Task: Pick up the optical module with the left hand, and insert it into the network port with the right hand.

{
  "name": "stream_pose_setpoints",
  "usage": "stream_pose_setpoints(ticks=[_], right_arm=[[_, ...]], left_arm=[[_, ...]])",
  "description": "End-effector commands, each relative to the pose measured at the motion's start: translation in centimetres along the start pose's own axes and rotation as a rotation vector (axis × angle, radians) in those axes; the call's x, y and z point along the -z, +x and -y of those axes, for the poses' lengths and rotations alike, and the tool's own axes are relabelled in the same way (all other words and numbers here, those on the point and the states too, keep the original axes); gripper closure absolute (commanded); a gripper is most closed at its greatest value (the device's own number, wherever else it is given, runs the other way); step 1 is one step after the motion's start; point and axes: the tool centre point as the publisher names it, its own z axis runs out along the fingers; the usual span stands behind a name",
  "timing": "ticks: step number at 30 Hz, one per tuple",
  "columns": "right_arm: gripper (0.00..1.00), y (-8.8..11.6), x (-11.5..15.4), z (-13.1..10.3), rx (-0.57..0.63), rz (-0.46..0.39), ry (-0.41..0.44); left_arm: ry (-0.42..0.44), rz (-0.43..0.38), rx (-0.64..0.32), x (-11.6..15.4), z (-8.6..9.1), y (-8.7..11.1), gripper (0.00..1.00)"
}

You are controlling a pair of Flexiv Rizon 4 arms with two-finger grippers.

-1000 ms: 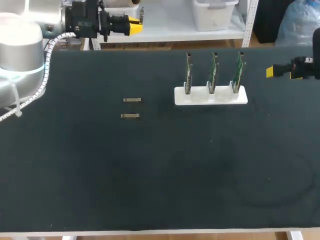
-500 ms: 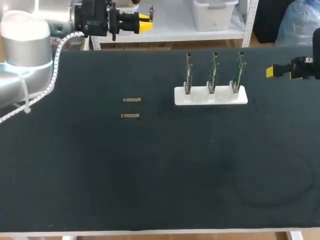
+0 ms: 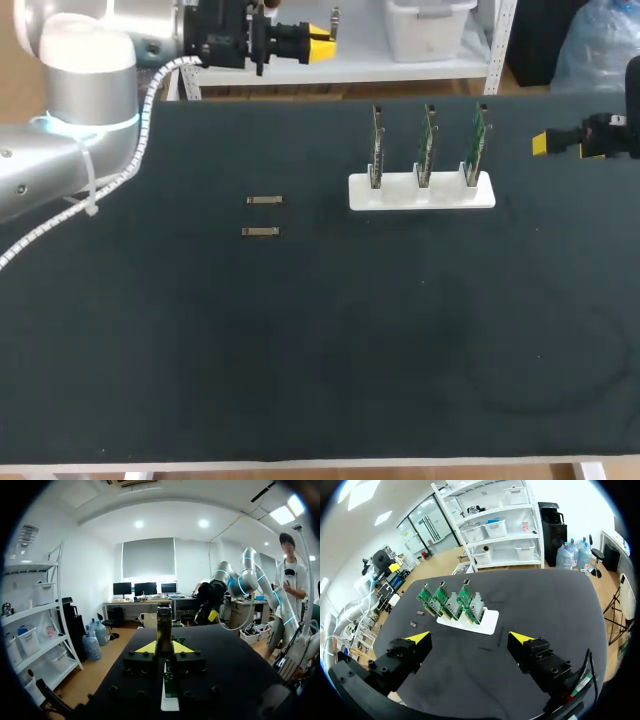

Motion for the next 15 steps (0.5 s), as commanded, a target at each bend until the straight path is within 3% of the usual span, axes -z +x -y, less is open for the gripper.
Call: stream_pose_setpoints(ticks=[1, 15], right_arm=[[0.00, 0.0, 0.0, 0.0, 0.000, 0.000, 0.000], [0.00, 0.0, 0.0, 0.0, 0.000, 0.000, 0.000]], left_arm=[[0.007, -0.006, 0.020, -1.0, -0.6, 0.0, 1.00], [0.050, 0.025, 0.052, -3.4, 1.2, -0.2, 1.00]])
